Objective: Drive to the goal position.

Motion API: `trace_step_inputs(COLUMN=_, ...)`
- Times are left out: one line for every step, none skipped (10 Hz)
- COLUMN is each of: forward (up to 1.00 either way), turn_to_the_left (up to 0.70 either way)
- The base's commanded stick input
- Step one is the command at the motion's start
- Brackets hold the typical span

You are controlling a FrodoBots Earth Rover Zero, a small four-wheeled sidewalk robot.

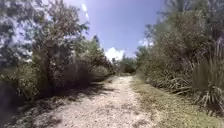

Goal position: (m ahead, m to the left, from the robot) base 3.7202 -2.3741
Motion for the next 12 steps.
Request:
trace_step_inputs(forward=0.50, turn_to_the_left=0.00)
trace_step_inputs(forward=0.50, turn_to_the_left=0.00)
trace_step_inputs(forward=0.50, turn_to_the_left=0.00)
trace_step_inputs(forward=0.50, turn_to_the_left=0.00)
trace_step_inputs(forward=0.50, turn_to_the_left=0.00)
trace_step_inputs(forward=0.50, turn_to_the_left=0.00)
trace_step_inputs(forward=0.50, turn_to_the_left=0.00)
trace_step_inputs(forward=0.50, turn_to_the_left=0.00)
trace_step_inputs(forward=0.50, turn_to_the_left=0.00)
trace_step_inputs(forward=0.50, turn_to_the_left=0.00)
trace_step_inputs(forward=0.50, turn_to_the_left=0.00)
trace_step_inputs(forward=0.50, turn_to_the_left=-0.06)
